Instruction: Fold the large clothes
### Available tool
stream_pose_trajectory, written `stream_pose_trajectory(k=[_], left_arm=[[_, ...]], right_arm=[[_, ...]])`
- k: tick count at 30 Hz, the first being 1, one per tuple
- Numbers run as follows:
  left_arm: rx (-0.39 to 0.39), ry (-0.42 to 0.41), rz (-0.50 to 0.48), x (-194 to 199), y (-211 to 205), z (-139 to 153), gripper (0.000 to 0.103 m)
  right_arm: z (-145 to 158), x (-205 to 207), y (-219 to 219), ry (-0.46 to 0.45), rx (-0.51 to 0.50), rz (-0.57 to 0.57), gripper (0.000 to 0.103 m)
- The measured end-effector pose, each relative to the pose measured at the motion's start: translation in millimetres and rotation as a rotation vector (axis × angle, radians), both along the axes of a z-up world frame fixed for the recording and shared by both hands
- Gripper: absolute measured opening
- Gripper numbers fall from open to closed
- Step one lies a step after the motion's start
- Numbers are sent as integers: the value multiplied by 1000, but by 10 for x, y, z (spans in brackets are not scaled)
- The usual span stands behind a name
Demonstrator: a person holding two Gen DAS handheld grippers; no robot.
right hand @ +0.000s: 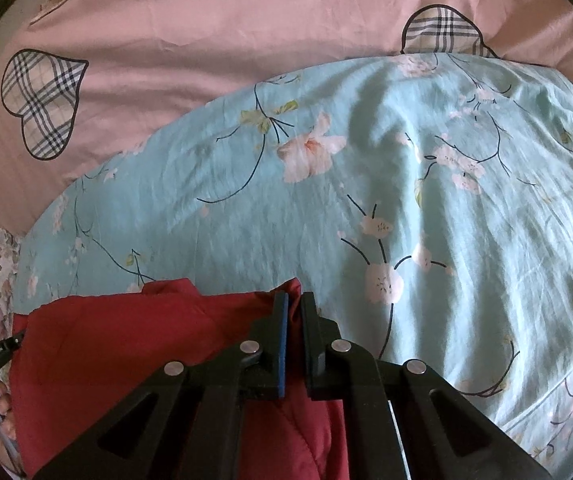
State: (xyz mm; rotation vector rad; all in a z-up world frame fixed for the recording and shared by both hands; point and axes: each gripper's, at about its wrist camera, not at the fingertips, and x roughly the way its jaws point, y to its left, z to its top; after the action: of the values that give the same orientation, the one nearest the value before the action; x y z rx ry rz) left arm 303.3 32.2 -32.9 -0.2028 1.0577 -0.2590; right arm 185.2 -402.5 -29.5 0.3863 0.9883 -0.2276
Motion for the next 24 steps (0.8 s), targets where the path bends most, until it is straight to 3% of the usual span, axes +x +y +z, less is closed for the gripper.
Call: stream_pose_trajectory(k=[3,5,7,15,24], left_arm=[[12,-6,39,-39,76,68,37],[18,-30,72,-86,153,149,48],[10,-29,103,-100,241,199,54],[-40,-99,132,-327,447,510,54],[-66,-148,100,-810,508,624,54]], right_arm=[[36,-32,-47,-3,9,-22,22],[69,-83,-84,-6,24,-46,41],[126,-141,-117,-14,32,-60,46],[447,-460,6,-78,2,-9,46],[521,-894,290,-95,5,77,47]])
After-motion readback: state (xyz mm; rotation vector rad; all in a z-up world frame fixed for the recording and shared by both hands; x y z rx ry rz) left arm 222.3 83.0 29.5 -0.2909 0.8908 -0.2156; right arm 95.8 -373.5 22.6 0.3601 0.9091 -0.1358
